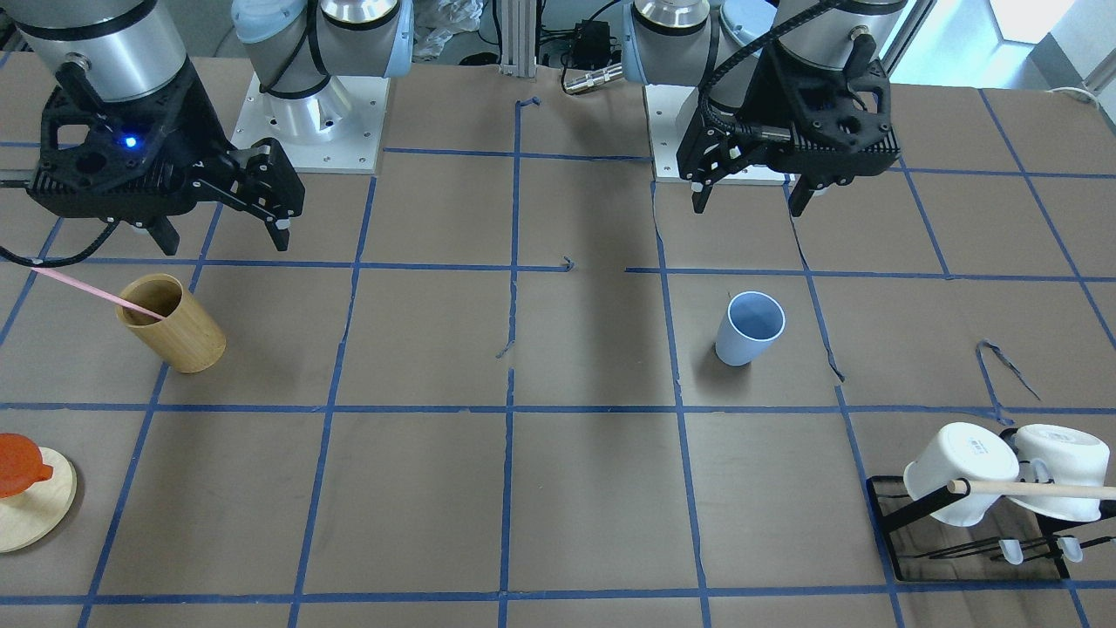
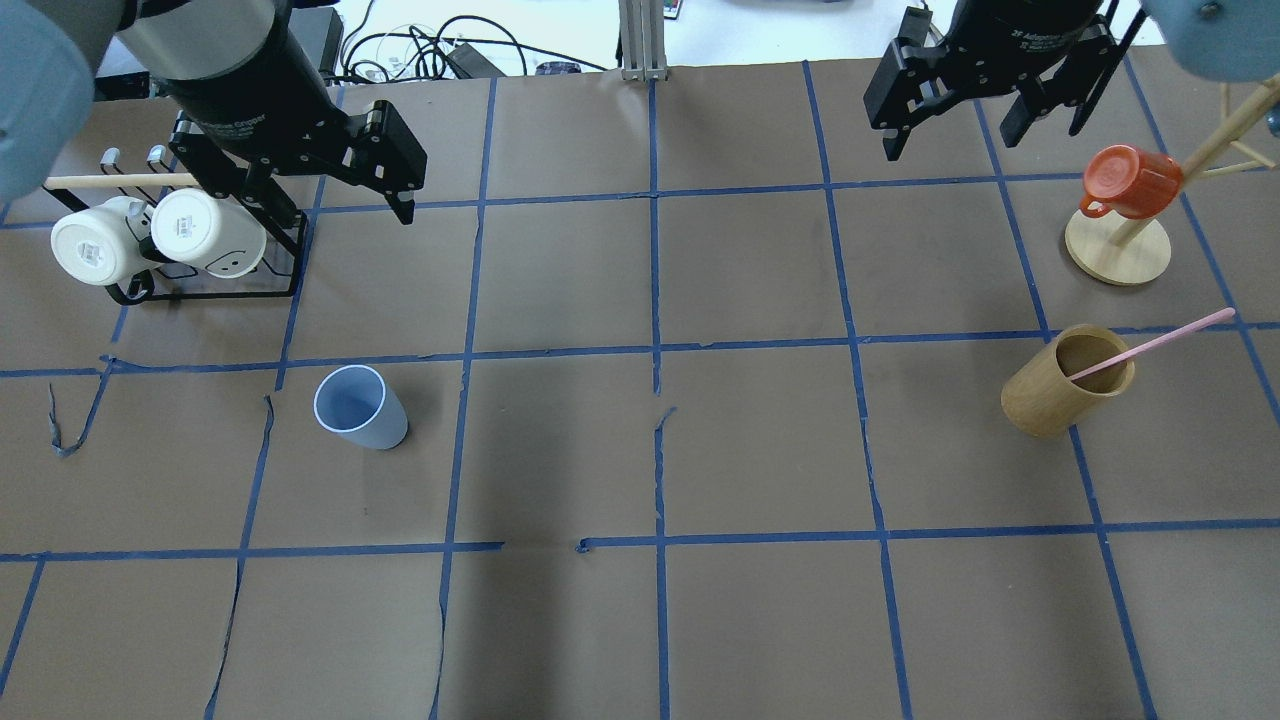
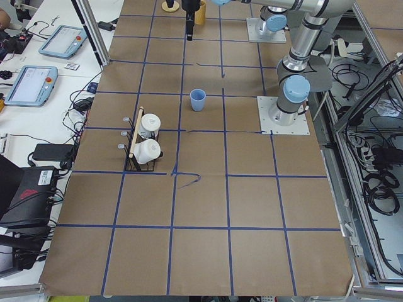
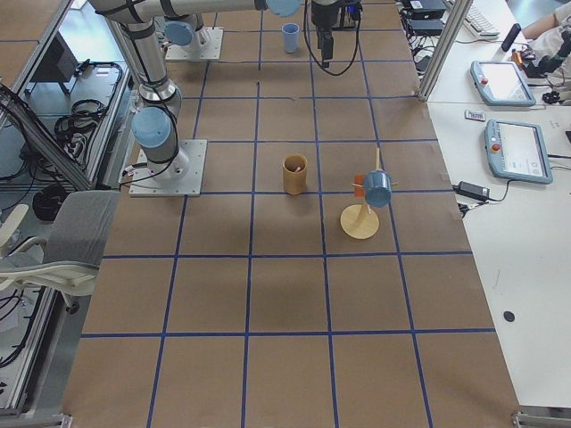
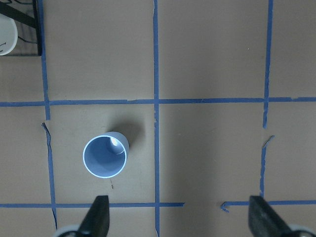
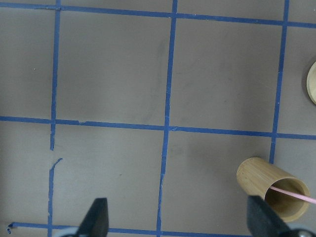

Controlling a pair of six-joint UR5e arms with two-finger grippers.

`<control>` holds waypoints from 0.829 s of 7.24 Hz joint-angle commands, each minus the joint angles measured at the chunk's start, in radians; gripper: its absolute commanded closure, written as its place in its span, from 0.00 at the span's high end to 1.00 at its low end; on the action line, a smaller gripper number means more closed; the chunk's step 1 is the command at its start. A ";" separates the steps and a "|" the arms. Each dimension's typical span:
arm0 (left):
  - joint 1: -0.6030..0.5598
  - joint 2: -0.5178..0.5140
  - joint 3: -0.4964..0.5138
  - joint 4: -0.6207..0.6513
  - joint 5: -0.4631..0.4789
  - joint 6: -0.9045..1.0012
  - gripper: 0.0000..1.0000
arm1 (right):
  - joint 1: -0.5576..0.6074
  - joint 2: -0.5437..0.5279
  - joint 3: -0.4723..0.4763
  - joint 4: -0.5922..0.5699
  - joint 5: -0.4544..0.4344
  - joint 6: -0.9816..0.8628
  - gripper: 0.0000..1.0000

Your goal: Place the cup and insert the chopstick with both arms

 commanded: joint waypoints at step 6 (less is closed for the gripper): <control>0.003 0.008 0.000 0.000 0.000 0.000 1.00 | 0.003 -0.003 -0.001 0.002 -0.011 0.000 1.00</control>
